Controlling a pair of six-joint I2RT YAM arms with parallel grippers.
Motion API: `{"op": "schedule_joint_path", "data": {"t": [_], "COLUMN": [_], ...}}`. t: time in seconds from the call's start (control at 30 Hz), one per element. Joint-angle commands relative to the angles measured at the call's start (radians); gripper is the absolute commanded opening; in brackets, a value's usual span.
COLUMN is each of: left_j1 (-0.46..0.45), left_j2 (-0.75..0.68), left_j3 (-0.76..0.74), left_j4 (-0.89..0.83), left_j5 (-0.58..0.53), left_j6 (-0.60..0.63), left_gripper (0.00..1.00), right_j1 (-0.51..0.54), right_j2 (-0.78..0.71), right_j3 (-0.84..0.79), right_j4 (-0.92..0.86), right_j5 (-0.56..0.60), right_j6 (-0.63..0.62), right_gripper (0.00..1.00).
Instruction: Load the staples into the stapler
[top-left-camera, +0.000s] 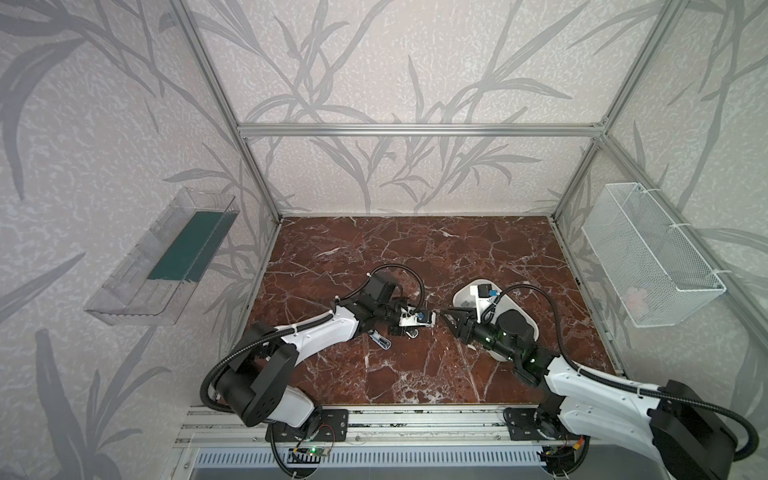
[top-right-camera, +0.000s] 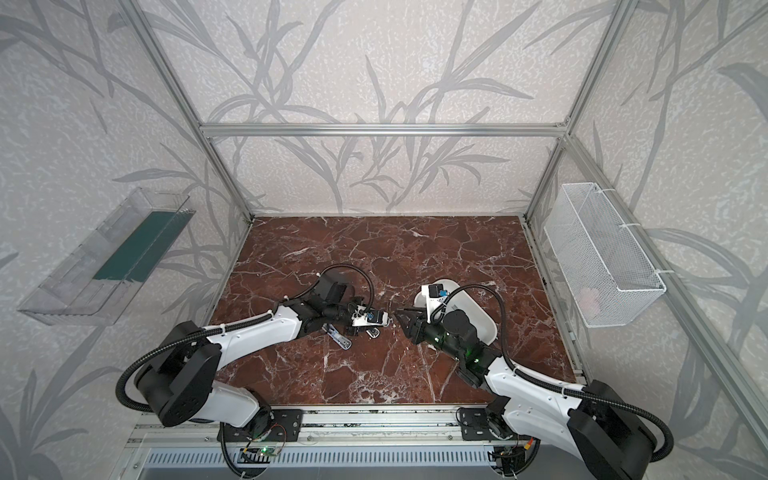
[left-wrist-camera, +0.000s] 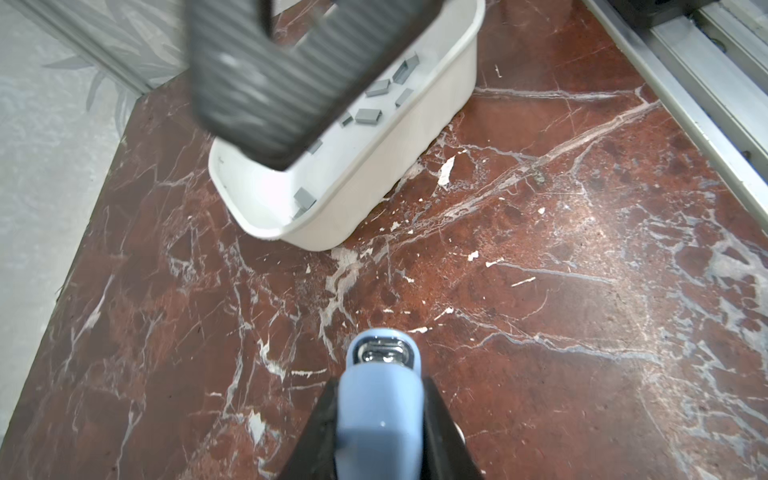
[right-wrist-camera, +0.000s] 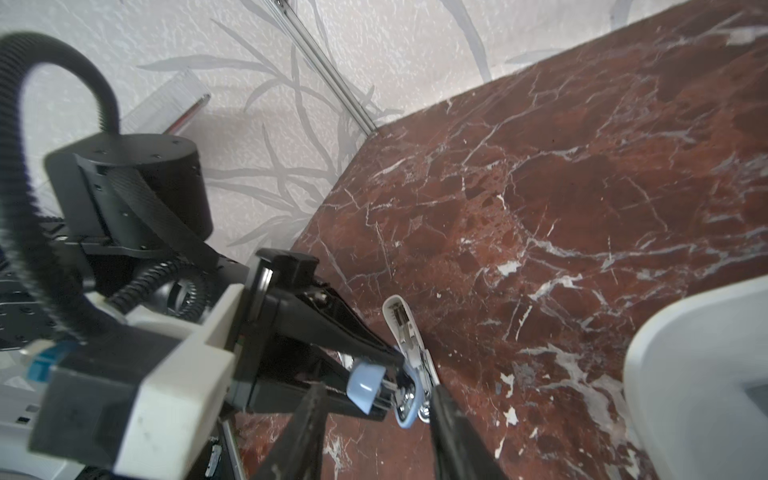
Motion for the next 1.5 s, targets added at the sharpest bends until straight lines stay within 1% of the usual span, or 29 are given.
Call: {"op": "schedule_joint_path", "data": {"t": [0.0, 0.1, 0.27, 0.33, 0.5, 0.73, 0.97, 1.2, 1.23, 1.47], "left_j1": [0.002, 0.005, 0.005, 0.004, 0.005, 0.005, 0.005, 0.005, 0.005, 0.006], "left_j2": [-0.059, -0.045, -0.031, -0.029, -0.042, -0.088, -0.102, -0.069, -0.066, -0.068], "left_j3": [0.002, 0.032, 0.037, 0.028, 0.002, -0.038, -0.042, -0.027, -0.028, -0.037], "left_j4": [0.139, 0.1, 0.107, 0.11, 0.113, 0.142, 0.176, 0.2, 0.216, 0.247], "left_j5": [-0.002, -0.027, 0.021, 0.022, 0.033, 0.069, 0.114, 0.145, 0.152, 0.186], "left_j6": [-0.112, -0.114, -0.095, -0.089, -0.08, -0.078, -0.076, -0.079, -0.085, -0.087], "left_gripper": [0.0, 0.0, 0.0, 0.0, 0.0, 0.0, 0.0, 0.0, 0.0, 0.0], "right_j1": [0.006, 0.008, 0.007, 0.007, 0.006, 0.007, 0.006, 0.006, 0.006, 0.002], "right_j2": [0.051, 0.107, 0.191, 0.194, 0.166, 0.176, 0.233, 0.276, 0.282, 0.309], "right_j3": [0.02, 0.033, 0.055, 0.055, 0.061, 0.054, 0.06, 0.061, 0.061, 0.039], "right_j4": [0.06, 0.092, 0.162, 0.176, 0.15, 0.159, 0.212, 0.264, 0.272, 0.334], "right_j5": [-0.026, -0.05, -0.071, -0.076, -0.071, -0.056, -0.079, -0.093, -0.095, -0.091], "right_j6": [0.041, 0.052, 0.047, 0.043, 0.038, 0.042, 0.064, 0.087, 0.091, 0.114], "right_gripper": [0.36, 0.35, 0.34, 0.34, 0.33, 0.29, 0.28, 0.27, 0.26, 0.03]}}
